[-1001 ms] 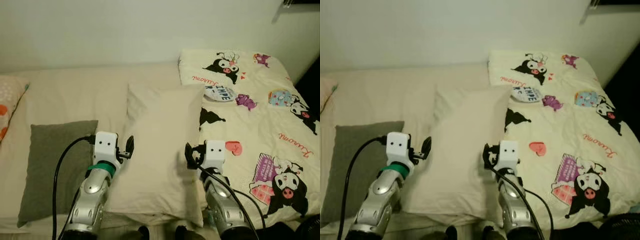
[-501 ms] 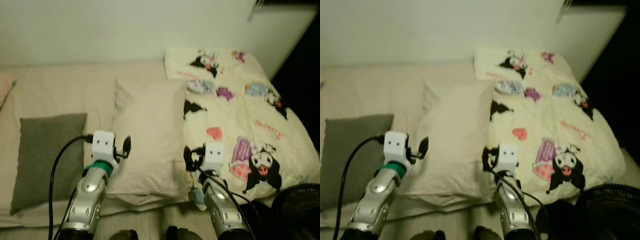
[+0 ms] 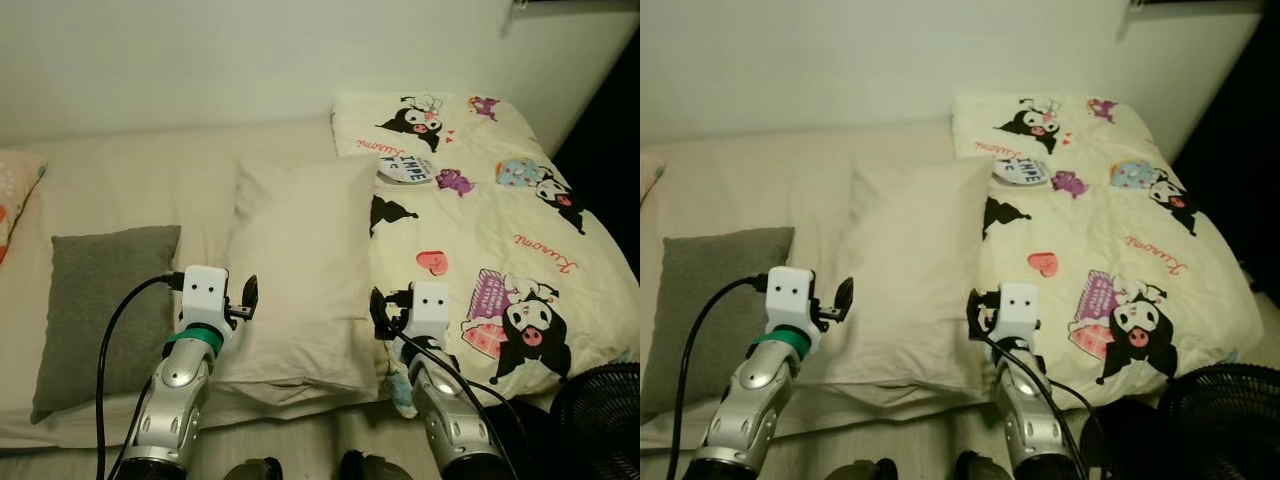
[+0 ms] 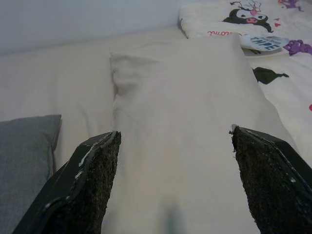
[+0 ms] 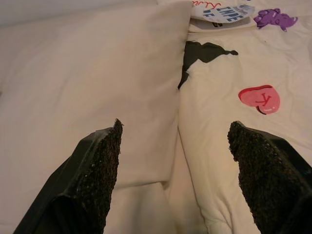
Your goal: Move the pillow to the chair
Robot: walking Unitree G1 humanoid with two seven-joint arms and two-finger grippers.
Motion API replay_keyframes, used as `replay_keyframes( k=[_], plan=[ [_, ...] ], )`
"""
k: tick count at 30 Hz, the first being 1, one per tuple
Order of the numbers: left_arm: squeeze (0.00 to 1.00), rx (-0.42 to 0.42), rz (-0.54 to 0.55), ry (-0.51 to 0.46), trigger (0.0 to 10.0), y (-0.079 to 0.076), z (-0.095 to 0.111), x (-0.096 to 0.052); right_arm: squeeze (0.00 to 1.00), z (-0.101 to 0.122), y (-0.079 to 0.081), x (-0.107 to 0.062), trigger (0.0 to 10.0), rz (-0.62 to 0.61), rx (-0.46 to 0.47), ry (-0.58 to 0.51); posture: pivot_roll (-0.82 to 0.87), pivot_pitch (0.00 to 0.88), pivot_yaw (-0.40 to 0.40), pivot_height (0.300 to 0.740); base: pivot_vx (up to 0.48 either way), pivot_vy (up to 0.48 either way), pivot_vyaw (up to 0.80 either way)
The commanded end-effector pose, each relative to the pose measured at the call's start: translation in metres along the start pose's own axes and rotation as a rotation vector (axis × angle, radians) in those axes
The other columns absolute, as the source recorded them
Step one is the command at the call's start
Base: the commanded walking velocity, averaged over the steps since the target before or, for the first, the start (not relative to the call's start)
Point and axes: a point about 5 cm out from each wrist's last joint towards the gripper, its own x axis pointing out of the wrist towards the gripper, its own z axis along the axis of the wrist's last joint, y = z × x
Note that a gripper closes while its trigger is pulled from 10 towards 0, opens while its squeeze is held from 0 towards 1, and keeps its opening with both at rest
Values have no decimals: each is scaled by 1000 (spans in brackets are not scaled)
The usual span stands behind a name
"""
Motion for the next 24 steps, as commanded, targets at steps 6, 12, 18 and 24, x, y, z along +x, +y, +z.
replay_keyframes(
  k=[6,12,18,24],
  plan=[
    [0,21,19,13,10000,4,-3,0,0,-3,4,1,10000,6,5,19,16,64,75,740,0,0,0],
    [0,37,46,15,10000,7,-4,1,0,-3,4,2,10000,8,0,18,15,67,74,740,0,0,0],
    [0,35,85,-5,10000,11,-1,1,0,-2,4,3,10000,11,-8,17,16,68,72,740,0,0,0],
    [0,28,82,-13,10000,11,0,1,0,-3,5,2,10000,12,-10,18,18,68,74,740,0,0,0]
  ],
)
